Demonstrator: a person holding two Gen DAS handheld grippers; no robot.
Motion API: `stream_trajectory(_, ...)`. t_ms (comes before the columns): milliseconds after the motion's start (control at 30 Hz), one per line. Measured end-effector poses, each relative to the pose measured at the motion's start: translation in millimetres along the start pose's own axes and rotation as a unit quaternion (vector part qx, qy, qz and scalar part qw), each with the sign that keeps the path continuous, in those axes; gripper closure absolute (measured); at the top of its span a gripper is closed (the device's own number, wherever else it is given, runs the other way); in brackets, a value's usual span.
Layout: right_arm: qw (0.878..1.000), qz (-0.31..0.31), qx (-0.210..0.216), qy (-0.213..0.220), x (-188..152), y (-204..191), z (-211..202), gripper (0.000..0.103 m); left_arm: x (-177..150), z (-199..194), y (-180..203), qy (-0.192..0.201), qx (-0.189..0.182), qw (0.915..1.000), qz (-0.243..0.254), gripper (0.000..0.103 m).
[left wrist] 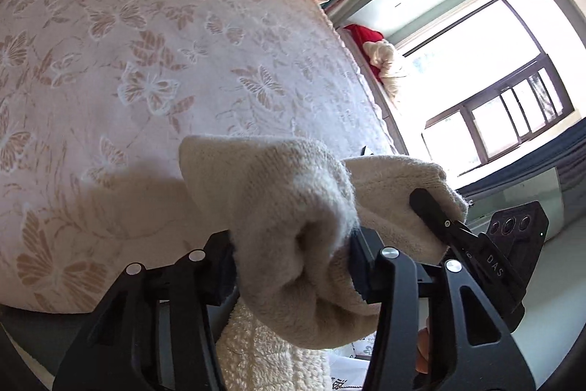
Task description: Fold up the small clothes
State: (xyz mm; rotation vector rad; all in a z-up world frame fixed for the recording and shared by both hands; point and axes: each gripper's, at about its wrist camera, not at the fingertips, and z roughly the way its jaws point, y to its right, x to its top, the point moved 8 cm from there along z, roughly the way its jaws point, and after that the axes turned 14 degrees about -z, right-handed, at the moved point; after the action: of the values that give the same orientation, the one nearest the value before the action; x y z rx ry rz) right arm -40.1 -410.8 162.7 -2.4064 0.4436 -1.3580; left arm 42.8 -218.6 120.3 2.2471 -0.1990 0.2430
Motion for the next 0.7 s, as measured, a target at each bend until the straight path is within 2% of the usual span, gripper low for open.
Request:
stream_trajectory(100,0.998,-0.044,0.012,0.031,31.8,-31.4,-9.0,0.081,13.1,-26.5,23.0,0.027,-0.021,0.9991,0.024,0.058)
stream_trajectory(233,0.989,-0.099,0.058,0.089,79.5,-90.8,-14.1,0.081,50.1,-87.2,52.4,0.101,-0.044,0.9918,0.065,0.059)
stream_trajectory(300,0.981,-0.125,0.081,0.122,99.4,-123.2,-19.0,0.081,68.3,-122.8,63.2,0.143,-0.050,0.9847,0.085,0.059)
stream_trajectory(367,0.971,-0.144,0.111,0.154,112.6,-151.4,-22.3,0.081,84.1,-160.0,68.8,0.189,-0.060,0.9742,0.107,0.059)
stream_trajectory(467,0.959,-0.168,0.146,0.177,111.1,-178.3,-13.0,0.081,94.7,-205.8,60.9,0.249,-0.061,0.9568,0.137,0.057)
stream_trajectory(500,0.959,-0.165,0.155,0.168,102.2,-179.6,-1.6,0.080,95.6,-213.6,49.9,0.260,-0.056,0.9540,0.138,0.055)
stream_trajectory(567,0.968,-0.140,0.166,0.123,68.4,-170.9,33.5,0.078,94.2,-211.7,12.5,0.257,-0.033,0.9579,0.123,0.051)
stream_trajectory(633,0.981,-0.112,0.147,0.052,6.6,-143.9,83.9,0.071,86.1,-190.7,-47.3,0.227,0.008,0.9699,0.088,0.039)
stream_trajectory(700,0.991,-0.069,0.100,-0.058,-80.8,-102.0,140.4,0.067,67.6,-157.5,-125.0,0.195,0.049,0.9792,0.028,0.015)
